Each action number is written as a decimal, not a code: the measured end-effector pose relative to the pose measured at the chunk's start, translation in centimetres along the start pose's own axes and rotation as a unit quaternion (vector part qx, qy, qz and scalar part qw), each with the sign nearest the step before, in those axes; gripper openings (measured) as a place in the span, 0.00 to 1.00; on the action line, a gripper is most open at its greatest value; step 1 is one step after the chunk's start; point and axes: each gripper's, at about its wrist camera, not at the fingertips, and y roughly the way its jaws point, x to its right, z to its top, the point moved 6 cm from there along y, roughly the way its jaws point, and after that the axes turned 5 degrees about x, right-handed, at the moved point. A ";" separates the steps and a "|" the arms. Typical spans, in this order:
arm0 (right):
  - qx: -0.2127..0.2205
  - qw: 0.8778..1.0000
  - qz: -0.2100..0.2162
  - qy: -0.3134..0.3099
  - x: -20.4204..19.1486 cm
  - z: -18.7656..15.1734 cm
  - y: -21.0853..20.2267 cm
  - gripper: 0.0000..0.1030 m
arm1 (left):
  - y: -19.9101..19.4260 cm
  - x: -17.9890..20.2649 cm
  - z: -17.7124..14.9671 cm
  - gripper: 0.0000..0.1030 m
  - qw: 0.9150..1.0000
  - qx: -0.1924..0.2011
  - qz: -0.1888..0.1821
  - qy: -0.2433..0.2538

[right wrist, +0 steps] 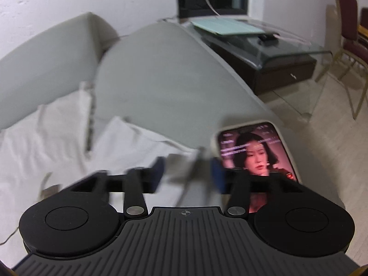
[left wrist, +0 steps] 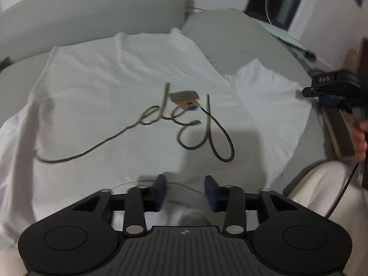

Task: Fold clothes

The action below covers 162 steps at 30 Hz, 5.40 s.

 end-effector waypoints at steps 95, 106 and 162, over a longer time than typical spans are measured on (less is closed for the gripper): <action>-0.238 0.947 0.177 -0.123 -11.0 -13.0 -4.7 0.38 | -3.8 -9.7 -3.5 0.12 0.977 -0.100 0.147 -0.114; -0.208 0.944 0.253 -0.039 -10.3 -7.1 -10.6 0.58 | -8.8 -7.5 -0.9 0.21 0.987 -0.060 0.079 -0.127; -0.007 0.986 0.164 -0.011 -18.6 16.6 34.1 0.04 | 19.4 -31.9 26.3 0.00 0.974 0.109 0.175 -0.091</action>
